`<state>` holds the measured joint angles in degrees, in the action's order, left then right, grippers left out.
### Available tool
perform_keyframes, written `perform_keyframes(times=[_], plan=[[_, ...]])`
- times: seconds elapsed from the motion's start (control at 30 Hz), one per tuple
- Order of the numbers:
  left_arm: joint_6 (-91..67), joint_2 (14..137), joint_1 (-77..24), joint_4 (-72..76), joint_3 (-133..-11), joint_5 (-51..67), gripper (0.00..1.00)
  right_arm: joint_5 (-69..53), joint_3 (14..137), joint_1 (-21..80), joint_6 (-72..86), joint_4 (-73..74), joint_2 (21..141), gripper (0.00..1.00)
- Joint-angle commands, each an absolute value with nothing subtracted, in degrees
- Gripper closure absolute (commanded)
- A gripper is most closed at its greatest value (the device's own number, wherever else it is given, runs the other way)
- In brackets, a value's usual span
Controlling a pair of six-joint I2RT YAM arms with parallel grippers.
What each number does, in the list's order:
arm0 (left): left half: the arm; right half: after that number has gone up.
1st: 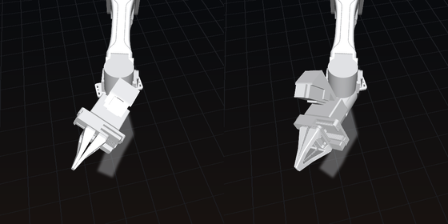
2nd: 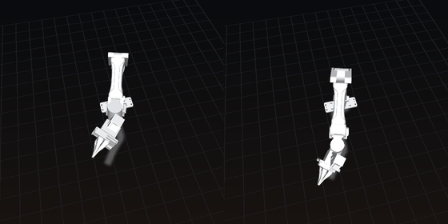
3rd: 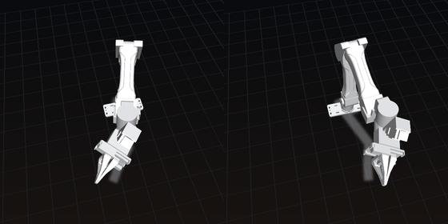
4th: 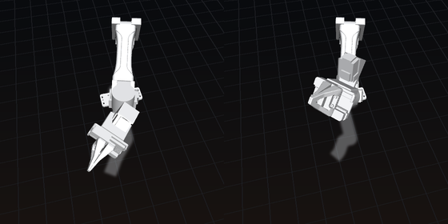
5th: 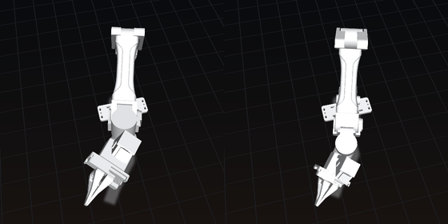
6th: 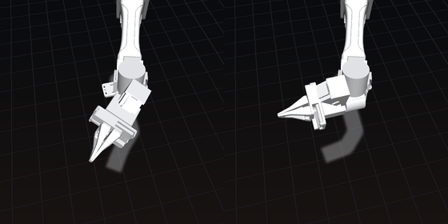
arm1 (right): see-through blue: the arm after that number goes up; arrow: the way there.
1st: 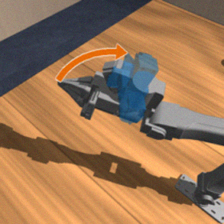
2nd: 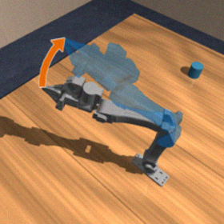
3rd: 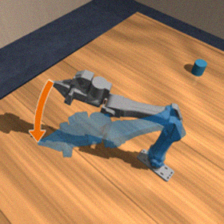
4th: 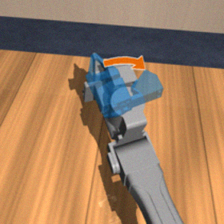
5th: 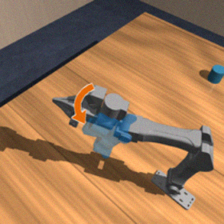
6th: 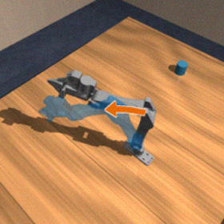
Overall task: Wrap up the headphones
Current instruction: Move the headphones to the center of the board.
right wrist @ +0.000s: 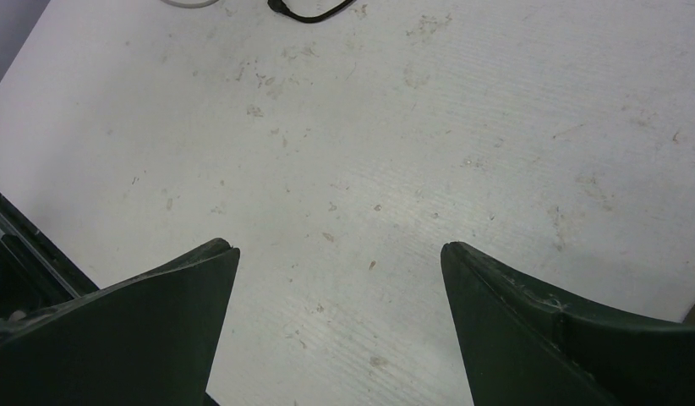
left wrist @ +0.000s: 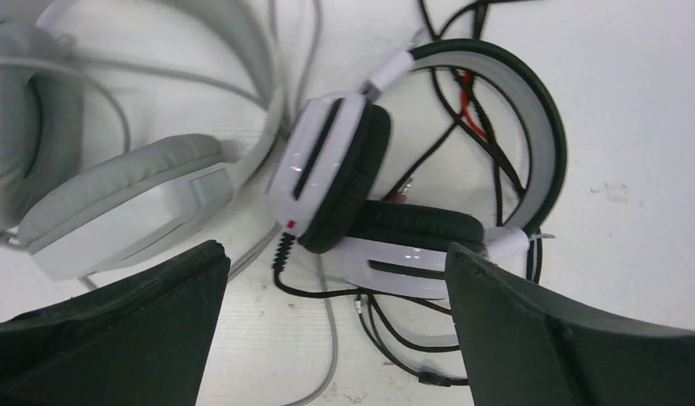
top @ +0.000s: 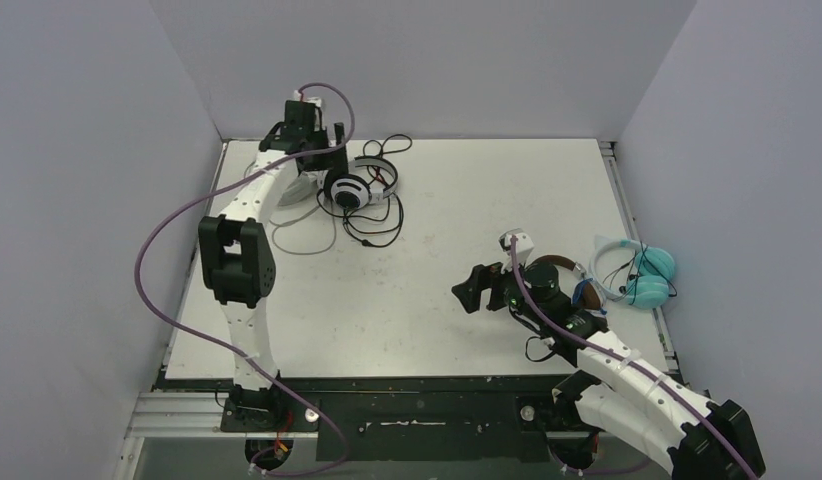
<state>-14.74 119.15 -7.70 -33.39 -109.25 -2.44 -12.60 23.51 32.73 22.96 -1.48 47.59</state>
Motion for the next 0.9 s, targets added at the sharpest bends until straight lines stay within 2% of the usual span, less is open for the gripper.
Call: perform_keyframes(times=[0.0,0.13,0.27,0.4,0.63,0.73,0.8,0.87], plan=[[-5.21,121.73,-15.24,-29.79,-114.61,-6.37,0.03,-14.03,24.24,33.08,22.33,-5.23,48.54,0.06],[1.65,127.91,-20.33,-35.38,-123.01,-16.04,0.03,-14.31,24.5,33.07,22.17,-4.88,48.75,0.06],[6.93,131.41,-22.98,-36.59,-124.83,-21.16,0.03,-14.24,24.46,33.05,21.98,-4.49,48.6,0.06],[6.13,134.23,-22.36,-39.59,-126.35,-12.17,0.03,-14.48,24.75,33.04,21.76,-4.59,48.83,0.06],[5.44,137.95,-23.53,-44.84,-128.0,-4.66,0.04,-14.25,25.75,33.05,21.18,-3.23,48.65,0.06],[4.12,137.48,-24.07,-49.38,-129.27,5.91,0.07,-14.02,25.67,33.05,21.16,-2.66,47.7,0.06],[2.47,136.83,-24.08,-51.85,-129.03,13.95,0.14,-13.89,25.75,33.05,21.11,-2.09,47.04,0.06],[0.65,137.02,-24.17,-55.43,-128.28,20.9,0.3,-13.8,26.19,33.05,20.78,-1.35,46.49,0.06]])
